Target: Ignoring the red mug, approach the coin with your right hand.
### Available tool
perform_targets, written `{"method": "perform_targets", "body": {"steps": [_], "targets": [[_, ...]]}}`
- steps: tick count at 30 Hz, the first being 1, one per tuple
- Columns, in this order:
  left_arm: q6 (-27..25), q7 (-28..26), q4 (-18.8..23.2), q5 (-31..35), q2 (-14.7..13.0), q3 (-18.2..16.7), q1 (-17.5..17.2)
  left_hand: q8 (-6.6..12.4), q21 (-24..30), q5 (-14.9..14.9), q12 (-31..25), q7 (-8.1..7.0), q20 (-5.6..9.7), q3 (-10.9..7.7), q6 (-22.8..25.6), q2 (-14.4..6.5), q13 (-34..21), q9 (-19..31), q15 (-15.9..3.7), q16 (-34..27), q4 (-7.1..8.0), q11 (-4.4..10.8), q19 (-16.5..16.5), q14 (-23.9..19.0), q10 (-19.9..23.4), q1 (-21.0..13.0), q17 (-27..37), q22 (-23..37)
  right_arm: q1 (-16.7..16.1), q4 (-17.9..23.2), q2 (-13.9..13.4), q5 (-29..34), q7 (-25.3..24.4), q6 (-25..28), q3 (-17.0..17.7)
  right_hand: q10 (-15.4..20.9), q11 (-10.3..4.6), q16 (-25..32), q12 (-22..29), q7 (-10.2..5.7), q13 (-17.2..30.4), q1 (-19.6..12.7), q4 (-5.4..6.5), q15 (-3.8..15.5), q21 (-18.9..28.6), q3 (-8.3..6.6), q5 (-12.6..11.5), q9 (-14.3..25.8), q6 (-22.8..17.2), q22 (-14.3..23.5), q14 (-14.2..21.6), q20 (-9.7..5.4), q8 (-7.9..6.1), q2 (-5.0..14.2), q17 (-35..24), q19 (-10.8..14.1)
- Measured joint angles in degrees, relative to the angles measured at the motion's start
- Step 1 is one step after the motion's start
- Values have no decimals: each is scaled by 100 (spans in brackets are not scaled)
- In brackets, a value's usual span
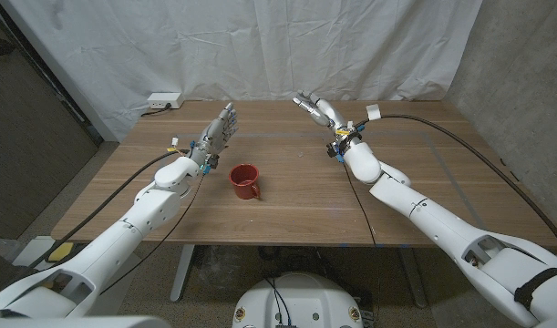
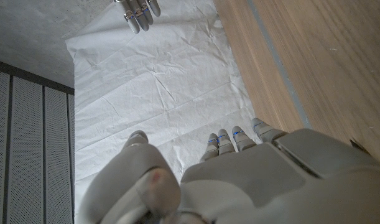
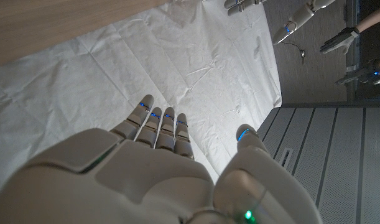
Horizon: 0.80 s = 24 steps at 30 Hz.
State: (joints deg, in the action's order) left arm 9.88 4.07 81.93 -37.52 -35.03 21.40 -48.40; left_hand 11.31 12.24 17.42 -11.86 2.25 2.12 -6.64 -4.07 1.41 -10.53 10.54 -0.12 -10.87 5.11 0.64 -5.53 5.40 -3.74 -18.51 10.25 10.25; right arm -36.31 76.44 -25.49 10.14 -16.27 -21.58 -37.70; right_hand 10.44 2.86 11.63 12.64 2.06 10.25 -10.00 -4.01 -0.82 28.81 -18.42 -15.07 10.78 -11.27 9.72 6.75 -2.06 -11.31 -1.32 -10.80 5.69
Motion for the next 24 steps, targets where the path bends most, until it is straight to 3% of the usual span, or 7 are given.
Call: {"method": "perform_targets", "body": {"steps": [24], "targets": [[29, 210, -123, 101, -73, 90, 88, -85, -104, -14, 67, 215, 14, 125, -362, 328, 0, -1, 194, 35, -286, -215, -116, 195, -217, -383, 0, -13, 206, -170, 49, 322, -135, 209, -226, 0, 0, 0, 0, 0, 0, -29, 1, -21, -64, 0, 0, 0, 0, 30, 21, 0, 0, 28, 0, 0]]}}
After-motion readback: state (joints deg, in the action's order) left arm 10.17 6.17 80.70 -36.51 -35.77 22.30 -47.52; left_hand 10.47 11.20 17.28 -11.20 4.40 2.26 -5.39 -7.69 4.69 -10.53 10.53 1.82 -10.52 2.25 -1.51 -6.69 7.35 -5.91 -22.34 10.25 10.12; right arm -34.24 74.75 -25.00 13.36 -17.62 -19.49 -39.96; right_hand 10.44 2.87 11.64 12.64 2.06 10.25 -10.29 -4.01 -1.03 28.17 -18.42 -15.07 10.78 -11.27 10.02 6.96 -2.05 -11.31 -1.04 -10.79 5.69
